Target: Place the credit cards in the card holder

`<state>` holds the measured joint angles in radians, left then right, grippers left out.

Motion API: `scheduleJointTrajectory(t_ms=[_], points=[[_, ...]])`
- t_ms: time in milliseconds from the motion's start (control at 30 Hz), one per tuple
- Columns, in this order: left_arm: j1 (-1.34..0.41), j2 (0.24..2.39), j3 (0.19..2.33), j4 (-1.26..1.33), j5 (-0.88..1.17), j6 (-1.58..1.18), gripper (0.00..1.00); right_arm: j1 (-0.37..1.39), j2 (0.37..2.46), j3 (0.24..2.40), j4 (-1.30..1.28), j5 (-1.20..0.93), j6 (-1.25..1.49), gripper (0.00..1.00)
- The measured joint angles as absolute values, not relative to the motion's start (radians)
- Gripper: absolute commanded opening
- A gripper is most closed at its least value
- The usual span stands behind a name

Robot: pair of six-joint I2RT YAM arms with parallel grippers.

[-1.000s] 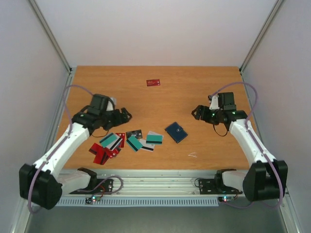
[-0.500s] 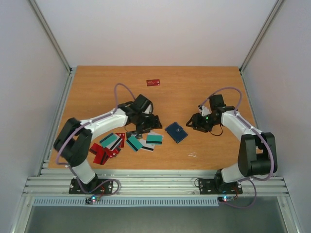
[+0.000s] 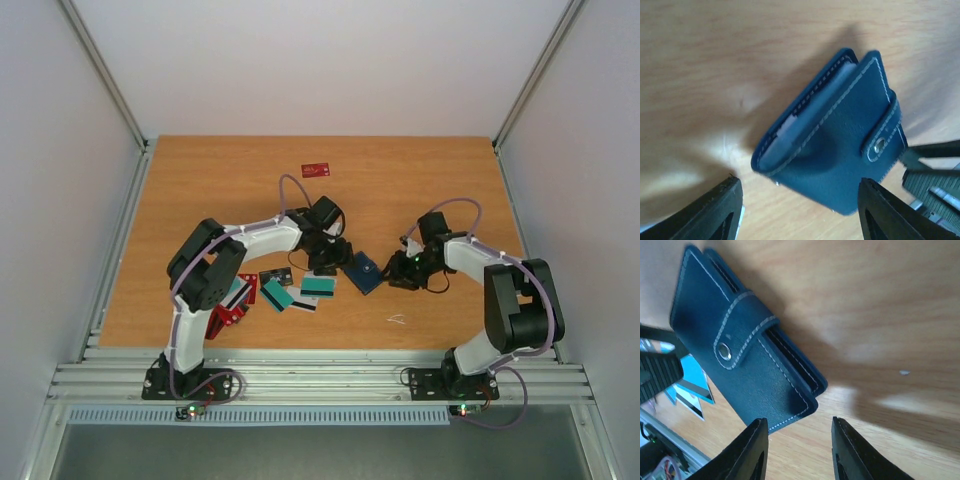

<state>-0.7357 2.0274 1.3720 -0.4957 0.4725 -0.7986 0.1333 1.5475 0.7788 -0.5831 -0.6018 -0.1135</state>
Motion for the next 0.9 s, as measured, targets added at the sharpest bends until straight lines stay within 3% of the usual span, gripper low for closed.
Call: scheduleJointTrajectory(t_ms=[333, 533, 700, 900], points=[[-0.735, 2.184, 1.599, -0.53, 0.494, -0.716, 0.65, 0.263, 1.536, 0.715, -0.543, -0.654, -0.025, 0.33], [-0.728, 2.237, 1.708, -0.574, 0.493, -0.63, 0.68, 0.278, 1.39, 0.722, -0.62, -0.626, -0.006, 0.4], [-0.724, 2.219, 1.703, -0.627, 0.476, -0.58, 0.69, 0.275, 1.34, 0.772, -0.693, -0.546, -0.033, 0.46], [-0.724, 2.15, 1.596, -0.657, 0.469, -0.565, 0.67, 0.256, 1.42, 0.796, -0.701, -0.492, -0.054, 0.4]])
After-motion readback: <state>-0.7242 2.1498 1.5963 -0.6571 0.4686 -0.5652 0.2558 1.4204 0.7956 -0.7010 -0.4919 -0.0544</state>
